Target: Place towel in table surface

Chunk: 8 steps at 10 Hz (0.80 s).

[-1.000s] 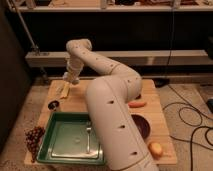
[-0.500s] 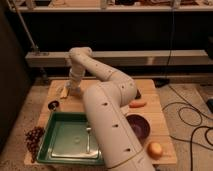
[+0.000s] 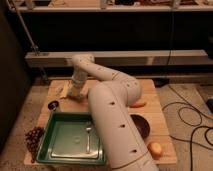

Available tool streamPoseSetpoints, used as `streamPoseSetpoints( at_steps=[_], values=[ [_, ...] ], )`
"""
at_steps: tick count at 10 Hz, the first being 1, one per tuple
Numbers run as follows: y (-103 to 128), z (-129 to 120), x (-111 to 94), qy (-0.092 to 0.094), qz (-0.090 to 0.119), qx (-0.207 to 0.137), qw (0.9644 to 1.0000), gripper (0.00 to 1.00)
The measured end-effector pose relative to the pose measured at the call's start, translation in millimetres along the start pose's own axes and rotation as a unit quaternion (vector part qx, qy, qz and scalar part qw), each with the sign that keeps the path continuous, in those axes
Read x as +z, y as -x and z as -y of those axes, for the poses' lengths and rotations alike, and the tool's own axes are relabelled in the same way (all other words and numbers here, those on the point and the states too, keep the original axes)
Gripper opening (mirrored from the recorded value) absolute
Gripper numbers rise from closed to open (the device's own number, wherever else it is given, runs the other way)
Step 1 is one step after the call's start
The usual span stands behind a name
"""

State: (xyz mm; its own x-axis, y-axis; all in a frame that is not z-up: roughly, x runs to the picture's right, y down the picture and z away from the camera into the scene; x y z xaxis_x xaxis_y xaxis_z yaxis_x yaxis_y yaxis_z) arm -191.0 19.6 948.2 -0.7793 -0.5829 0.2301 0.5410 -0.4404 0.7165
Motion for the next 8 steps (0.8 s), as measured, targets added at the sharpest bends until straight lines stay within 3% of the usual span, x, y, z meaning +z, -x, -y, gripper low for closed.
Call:
streamPoseSetpoints(
  at_steps=[2,4,6,8],
  values=[
    [1,3,1,-0.005,0.006,-0.004,1.0,0.8],
    [3,-4,-11,-0.043,-0.019,0.015,0.9988,0.8],
    [4,-11,-47,-0.083,-0.062,0.029,0.9943,0.8],
    [15,-22,-103,-0.106,-0.112,0.039,0.9874,0.8]
  ],
)
